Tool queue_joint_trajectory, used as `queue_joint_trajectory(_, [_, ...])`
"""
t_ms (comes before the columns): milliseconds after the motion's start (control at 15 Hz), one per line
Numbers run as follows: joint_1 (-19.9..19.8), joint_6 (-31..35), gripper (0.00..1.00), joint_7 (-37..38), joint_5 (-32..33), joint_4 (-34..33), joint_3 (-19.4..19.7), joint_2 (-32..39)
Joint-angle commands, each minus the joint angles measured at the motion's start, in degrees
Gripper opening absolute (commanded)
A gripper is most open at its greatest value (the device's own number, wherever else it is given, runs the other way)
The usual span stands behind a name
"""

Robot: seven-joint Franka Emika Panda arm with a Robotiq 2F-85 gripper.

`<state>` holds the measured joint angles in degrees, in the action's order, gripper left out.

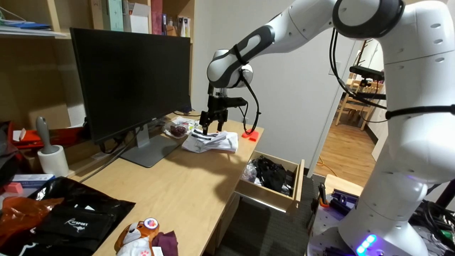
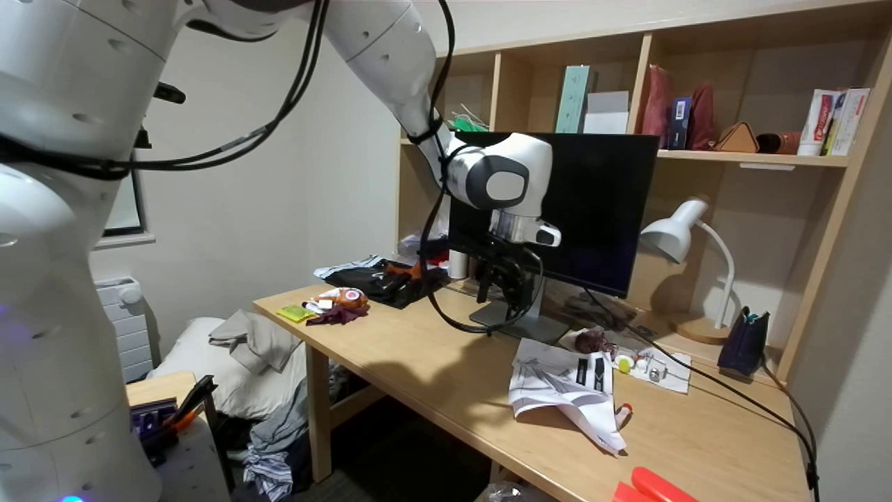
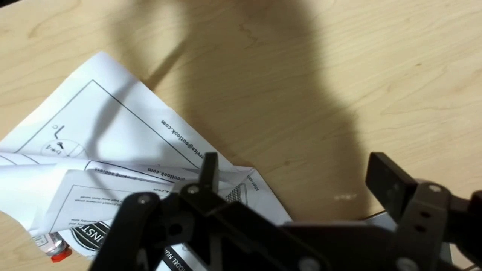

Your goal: Move the purple cloth to the left side of the desk then move the papers to the left side as well

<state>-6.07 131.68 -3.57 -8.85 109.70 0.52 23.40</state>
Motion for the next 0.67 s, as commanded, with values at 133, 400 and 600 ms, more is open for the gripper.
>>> queue_joint_trajectory(133, [-0.73,5.59,1.0,10.06,-2.08,4.11,3.64,-2.16])
queue_joint_trajectory(400, [-1.48,7.42,1.0,15.8,-3.79,8.9,6.19,-2.79])
queue_joint_trajectory(600, [-1.97,12.31,1.0,18.36,-5.16,13.61,7.9,-4.59])
